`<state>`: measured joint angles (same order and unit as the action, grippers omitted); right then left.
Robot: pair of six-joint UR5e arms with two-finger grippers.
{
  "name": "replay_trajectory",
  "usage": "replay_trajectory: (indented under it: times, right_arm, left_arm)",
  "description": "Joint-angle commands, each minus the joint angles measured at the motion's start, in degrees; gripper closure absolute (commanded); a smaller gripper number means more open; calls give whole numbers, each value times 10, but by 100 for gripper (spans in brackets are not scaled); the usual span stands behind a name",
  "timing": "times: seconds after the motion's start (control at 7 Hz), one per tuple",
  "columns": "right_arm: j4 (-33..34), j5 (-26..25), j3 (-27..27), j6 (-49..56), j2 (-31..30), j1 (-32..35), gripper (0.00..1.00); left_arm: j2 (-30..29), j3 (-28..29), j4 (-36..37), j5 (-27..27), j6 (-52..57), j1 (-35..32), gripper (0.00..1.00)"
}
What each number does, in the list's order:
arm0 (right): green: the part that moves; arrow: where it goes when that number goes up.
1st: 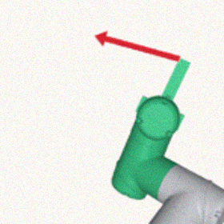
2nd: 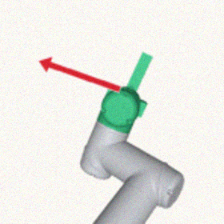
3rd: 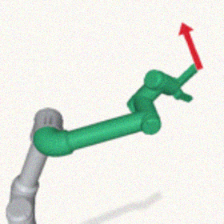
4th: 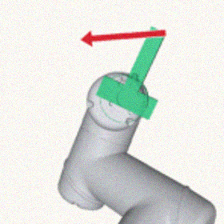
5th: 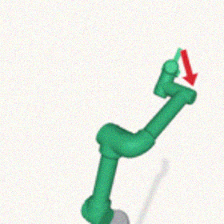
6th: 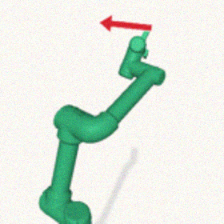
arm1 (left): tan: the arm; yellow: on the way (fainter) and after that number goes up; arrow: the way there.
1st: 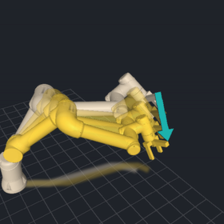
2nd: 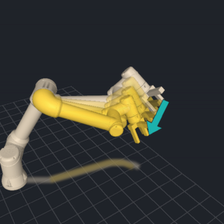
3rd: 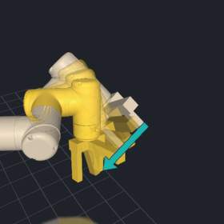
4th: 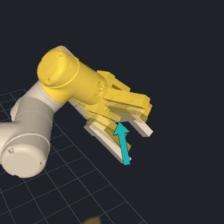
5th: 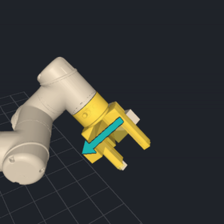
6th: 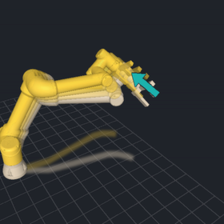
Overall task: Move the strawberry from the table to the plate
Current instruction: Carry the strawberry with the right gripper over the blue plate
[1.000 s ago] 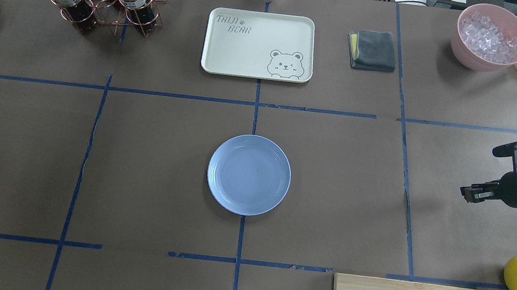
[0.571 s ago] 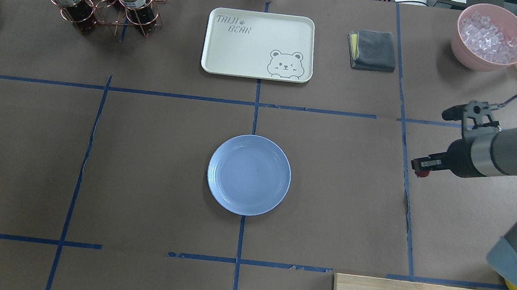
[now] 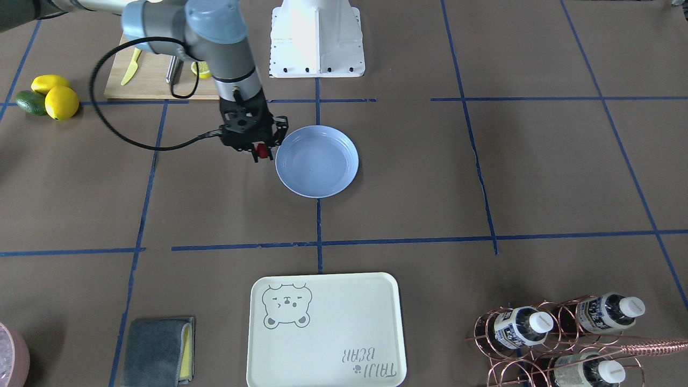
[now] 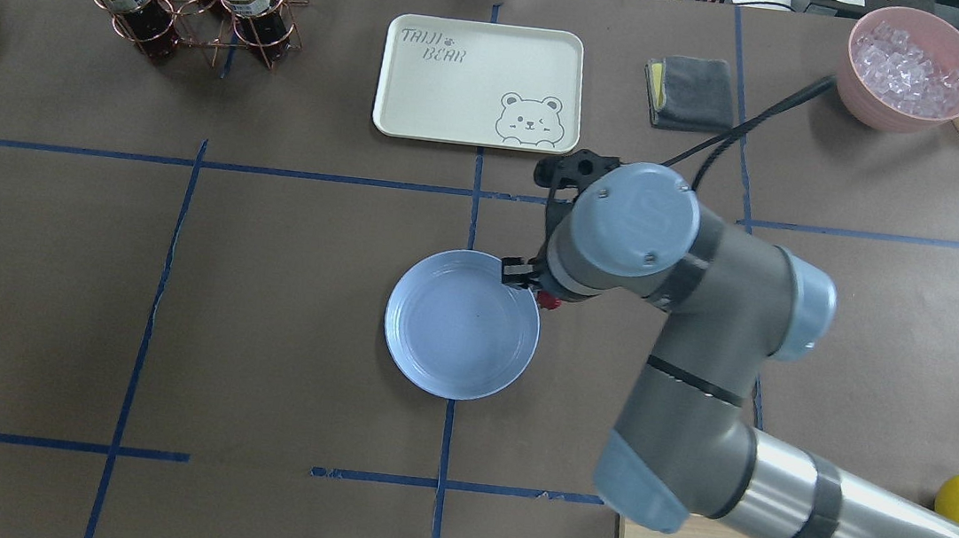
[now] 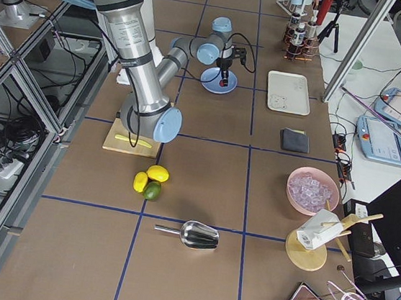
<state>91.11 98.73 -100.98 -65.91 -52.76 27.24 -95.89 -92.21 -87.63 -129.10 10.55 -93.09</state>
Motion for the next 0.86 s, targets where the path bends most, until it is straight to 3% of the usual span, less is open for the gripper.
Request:
replay_trajectory:
  times: [0.0, 0.57, 0.71]
  right_arm:
    - [7, -57, 132, -53, 100, -51, 100]
    - [7, -64, 163, -54, 107, -63, 100]
    - [7, -64, 163, -54, 107, -63, 77]
  left_arm:
    - [0, -2, 1, 0, 0, 0, 0]
    - [-1, -2, 0, 0, 0, 0, 0]
    - [0, -2, 0, 0, 0, 0, 0]
